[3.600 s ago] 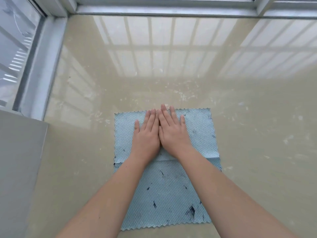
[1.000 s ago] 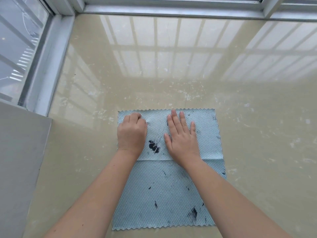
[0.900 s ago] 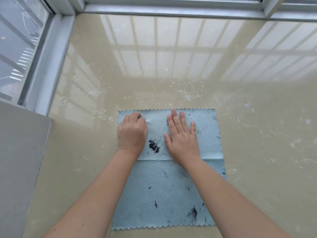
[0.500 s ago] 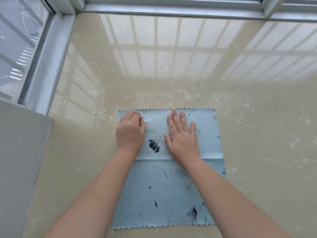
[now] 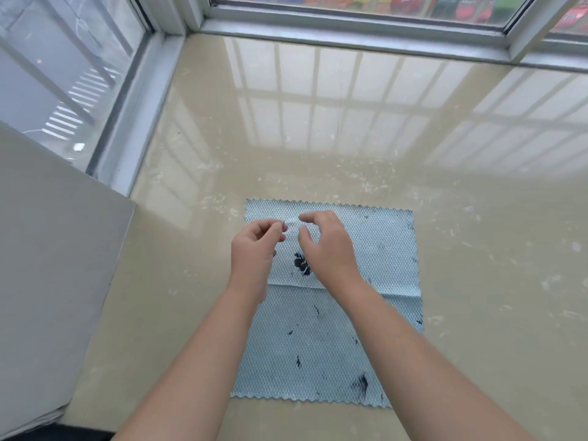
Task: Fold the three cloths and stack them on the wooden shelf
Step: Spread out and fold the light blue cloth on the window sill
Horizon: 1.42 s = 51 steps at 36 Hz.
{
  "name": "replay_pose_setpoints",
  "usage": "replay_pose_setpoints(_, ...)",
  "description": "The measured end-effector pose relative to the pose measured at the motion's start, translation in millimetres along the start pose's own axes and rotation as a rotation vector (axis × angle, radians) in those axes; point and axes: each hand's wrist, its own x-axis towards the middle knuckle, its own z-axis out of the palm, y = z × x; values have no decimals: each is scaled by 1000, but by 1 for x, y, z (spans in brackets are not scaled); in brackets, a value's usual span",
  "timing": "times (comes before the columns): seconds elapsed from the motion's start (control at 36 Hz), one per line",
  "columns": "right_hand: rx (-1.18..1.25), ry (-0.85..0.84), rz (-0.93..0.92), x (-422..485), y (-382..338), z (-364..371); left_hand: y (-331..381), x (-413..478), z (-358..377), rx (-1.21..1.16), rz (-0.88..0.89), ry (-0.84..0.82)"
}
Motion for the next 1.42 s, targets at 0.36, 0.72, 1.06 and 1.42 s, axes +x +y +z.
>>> replay_pose_setpoints(0.36, 396, -299, 64, -27, -76, 11, 24, -51, -55, -237, -102, 90)
replay_pose_setpoints(0.72, 321, -514, -4, -71, -119, 50, 27, -100, -124, -318, -138, 263)
replay_pose_setpoints(1.06, 63, -697, 40, -105, -103, 134, -35, -101, -176, -407, -329, 513)
replay_pose_setpoints(1.42, 213, -789, 280, -107, -102, 193, -51, -63, -203, -449, -323, 789)
